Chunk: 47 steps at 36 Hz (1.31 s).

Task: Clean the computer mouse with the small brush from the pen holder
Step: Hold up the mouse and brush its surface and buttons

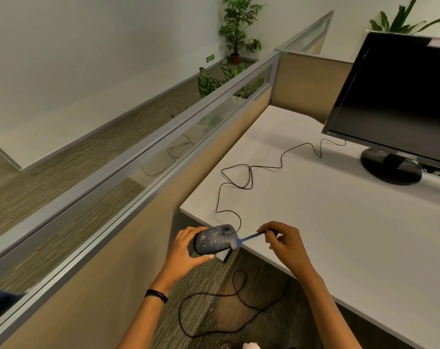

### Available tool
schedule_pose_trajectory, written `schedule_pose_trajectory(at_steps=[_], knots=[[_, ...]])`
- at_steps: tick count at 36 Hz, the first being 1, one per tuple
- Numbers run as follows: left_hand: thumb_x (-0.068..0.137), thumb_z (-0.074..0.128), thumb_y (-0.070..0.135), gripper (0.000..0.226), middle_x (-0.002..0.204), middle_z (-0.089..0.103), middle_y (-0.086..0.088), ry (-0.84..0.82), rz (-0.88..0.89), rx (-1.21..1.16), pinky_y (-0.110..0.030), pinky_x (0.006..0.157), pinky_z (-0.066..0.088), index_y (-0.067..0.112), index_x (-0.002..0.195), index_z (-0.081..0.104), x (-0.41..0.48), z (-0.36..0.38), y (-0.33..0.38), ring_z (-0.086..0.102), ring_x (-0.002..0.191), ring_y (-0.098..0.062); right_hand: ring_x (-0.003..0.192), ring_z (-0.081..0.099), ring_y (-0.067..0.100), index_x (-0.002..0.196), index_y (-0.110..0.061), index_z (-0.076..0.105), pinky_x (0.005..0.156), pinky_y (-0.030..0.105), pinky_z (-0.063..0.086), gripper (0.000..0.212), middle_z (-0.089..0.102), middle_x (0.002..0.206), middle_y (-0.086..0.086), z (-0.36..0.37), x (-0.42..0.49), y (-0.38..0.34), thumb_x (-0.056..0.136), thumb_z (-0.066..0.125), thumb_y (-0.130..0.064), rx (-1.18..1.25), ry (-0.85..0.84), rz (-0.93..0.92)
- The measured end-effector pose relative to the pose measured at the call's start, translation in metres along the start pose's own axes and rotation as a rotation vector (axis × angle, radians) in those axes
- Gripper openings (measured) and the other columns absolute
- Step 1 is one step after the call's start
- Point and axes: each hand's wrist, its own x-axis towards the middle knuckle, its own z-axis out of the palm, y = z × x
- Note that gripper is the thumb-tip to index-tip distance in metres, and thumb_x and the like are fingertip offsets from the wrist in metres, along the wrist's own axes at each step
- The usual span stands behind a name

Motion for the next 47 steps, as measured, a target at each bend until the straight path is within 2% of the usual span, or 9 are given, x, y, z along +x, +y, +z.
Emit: schedule_pose_trajectory(at_steps=[3,7,13,19,25,30,34,40,47], knots=[[0.066,0.080,0.039,0.062,0.112,0.046,0.024,-0.005,0.001,0.000,-0.011,0.091,0.030,0.041,0.118,0.045,0.000,0.001,0.001,0.036,0.112,0.009,0.074,0.060,0.011,0.092,-0.026,0.065,0.062,0.031,0.055,0.027,0.064,0.082,-0.014,0.001,-0.001,0.000,0.090,0.049,-0.005,-0.001,0.044,-0.004],[0.066,0.079,0.042,0.063,0.113,0.046,0.024,-0.008,0.003,0.003,-0.011,0.091,0.030,0.041,0.119,0.045,0.000,0.001,0.001,0.036,0.112,0.009,0.070,0.060,0.008,0.080,-0.029,0.065,0.064,0.035,0.055,0.032,0.065,0.075,-0.014,-0.001,-0.001,0.001,0.088,0.048,-0.003,-0.026,-0.017,0.017],[0.066,0.080,0.041,0.064,0.113,0.046,0.022,-0.007,-0.004,0.009,-0.012,0.092,0.031,0.037,0.120,0.046,0.000,0.002,0.003,0.037,0.112,0.008,0.076,0.060,0.006,0.089,-0.031,0.064,0.062,0.025,0.054,0.028,0.065,0.086,-0.017,-0.002,-0.003,-0.001,0.091,0.049,-0.006,-0.011,0.036,-0.023],[0.066,0.081,0.037,0.065,0.114,0.046,0.022,-0.006,-0.009,0.006,-0.011,0.092,0.029,0.035,0.121,0.047,-0.001,0.002,0.005,0.036,0.112,0.008,0.073,0.059,0.003,0.078,-0.034,0.063,0.063,0.030,0.054,0.036,0.064,0.076,-0.018,-0.004,-0.004,-0.001,0.088,0.049,-0.002,-0.031,-0.013,-0.017],[0.066,0.080,0.038,0.066,0.113,0.046,0.020,-0.012,-0.020,0.010,-0.010,0.092,0.029,0.029,0.124,0.049,-0.002,0.002,0.006,0.037,0.112,0.006,0.077,0.060,0.007,0.091,-0.033,0.063,0.060,0.029,0.053,0.030,0.064,0.085,-0.018,-0.003,-0.006,0.000,0.090,0.049,-0.006,-0.019,0.036,-0.056],[0.066,0.081,0.037,0.065,0.114,0.048,0.016,-0.017,-0.020,0.011,-0.011,0.092,0.029,0.027,0.123,0.050,-0.001,0.003,0.008,0.038,0.112,0.002,0.072,0.059,0.003,0.078,-0.039,0.061,0.059,0.022,0.049,0.040,0.064,0.077,-0.019,-0.004,-0.008,0.001,0.088,0.048,-0.003,-0.043,0.006,-0.035],[0.067,0.081,0.035,0.064,0.113,0.047,0.019,-0.016,-0.021,0.000,-0.010,0.092,0.030,0.029,0.123,0.050,-0.001,0.004,0.008,0.038,0.112,0.005,0.079,0.061,0.007,0.091,-0.037,0.062,0.060,0.026,0.053,0.032,0.065,0.086,-0.019,-0.005,-0.009,0.001,0.090,0.050,-0.007,-0.017,0.058,-0.047],[0.067,0.081,0.033,0.065,0.116,0.049,0.009,-0.012,-0.026,-0.008,-0.019,0.097,0.031,0.026,0.123,0.050,-0.001,0.006,0.009,0.040,0.114,-0.004,0.072,0.059,0.003,0.078,-0.039,0.061,0.061,0.027,0.051,0.039,0.064,0.078,-0.018,-0.007,-0.010,0.001,0.089,0.049,-0.004,-0.036,-0.001,-0.023],[0.066,0.082,0.034,0.068,0.120,0.048,0.002,-0.006,-0.045,-0.006,-0.026,0.100,0.033,0.024,0.126,0.049,-0.001,0.009,0.010,0.041,0.115,-0.007,0.077,0.061,0.007,0.093,-0.032,0.064,0.060,0.029,0.054,0.029,0.064,0.083,-0.017,-0.007,-0.012,0.002,0.091,0.049,-0.007,-0.001,0.037,-0.035]])
